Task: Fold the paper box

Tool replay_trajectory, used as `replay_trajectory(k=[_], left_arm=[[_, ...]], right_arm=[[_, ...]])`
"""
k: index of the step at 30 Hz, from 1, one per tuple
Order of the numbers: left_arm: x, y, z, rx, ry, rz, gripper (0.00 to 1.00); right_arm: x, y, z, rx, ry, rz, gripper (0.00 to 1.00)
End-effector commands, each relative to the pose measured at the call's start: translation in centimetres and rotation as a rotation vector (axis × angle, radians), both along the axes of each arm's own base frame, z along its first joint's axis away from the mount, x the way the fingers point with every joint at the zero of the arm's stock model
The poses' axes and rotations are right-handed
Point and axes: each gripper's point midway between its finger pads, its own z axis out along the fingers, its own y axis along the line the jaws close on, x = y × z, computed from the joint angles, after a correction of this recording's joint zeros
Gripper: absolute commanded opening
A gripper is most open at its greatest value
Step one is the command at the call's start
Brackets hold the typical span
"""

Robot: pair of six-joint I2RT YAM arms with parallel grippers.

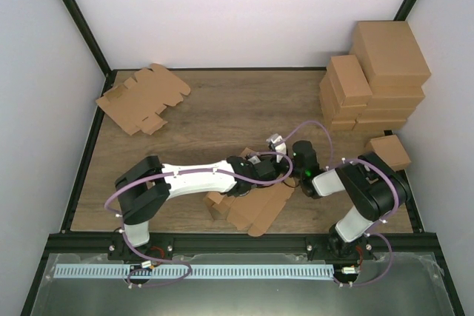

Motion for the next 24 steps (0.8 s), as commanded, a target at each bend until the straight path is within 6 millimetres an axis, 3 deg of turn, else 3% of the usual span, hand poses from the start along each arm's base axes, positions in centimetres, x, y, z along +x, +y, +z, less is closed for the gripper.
replay_trajectory(k=[1,6,13,17,20,24], left_arm=[[-0.7,-1.2,1.1,-0.088,0.024,-0.024,0.45],[-1.1,-3.5,3.9,-0.243,0.053,-0.041,0.63],[-1.1,-6.2,10.1,-0.513,0.099,-0.037,0.78],[0.3,-5.8,13.3,-0.697,0.137,0.013,0.82],[2.2,-4.4,13.6,-0.839,0.241,0.083,0.83],[4.4,-3.1,11.7,-0.907,0.337,0.140,0.83]], right_arm=[[0.7,0.2,0.8,-0.006,-0.082,-0.036,0.22],[0.6,0.2,0.8,-0.012,-0.095,-0.032,0.20],[0.4,-0.1,0.6,-0.028,-0.110,-0.035,0.15],[0.3,-0.1,0.6,-0.026,-0.120,-0.033,0.14],[0.3,-0.1,0.6,-0.028,-0.124,-0.034,0.14],[0.2,0.1,0.6,-0.039,-0.138,-0.034,0.15]])
